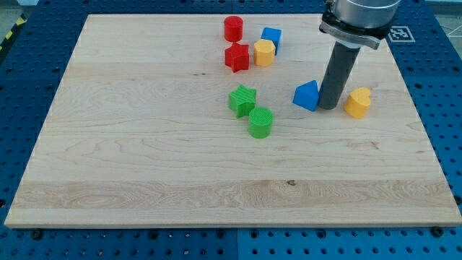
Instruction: Move yellow heart closer to the blue triangle
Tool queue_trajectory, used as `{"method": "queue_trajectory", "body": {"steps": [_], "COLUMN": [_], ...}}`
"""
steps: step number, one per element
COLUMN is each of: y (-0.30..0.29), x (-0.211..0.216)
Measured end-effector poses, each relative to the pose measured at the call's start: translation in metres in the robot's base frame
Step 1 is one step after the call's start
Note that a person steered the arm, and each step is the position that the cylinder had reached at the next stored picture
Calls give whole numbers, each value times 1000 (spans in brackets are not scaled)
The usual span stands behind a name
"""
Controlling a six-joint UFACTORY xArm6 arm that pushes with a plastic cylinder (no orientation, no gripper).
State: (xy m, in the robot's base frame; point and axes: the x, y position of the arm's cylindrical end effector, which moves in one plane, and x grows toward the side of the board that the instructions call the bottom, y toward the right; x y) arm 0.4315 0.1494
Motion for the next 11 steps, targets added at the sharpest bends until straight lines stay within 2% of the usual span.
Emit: {"method": "queue_trajectory", "body": {"steps": [1, 3, 4, 5, 6, 7, 10, 11], "y": [0, 3, 42, 84, 99, 99, 53, 55], "x": [-2, -59, -54, -34, -5, 14, 4, 5]}}
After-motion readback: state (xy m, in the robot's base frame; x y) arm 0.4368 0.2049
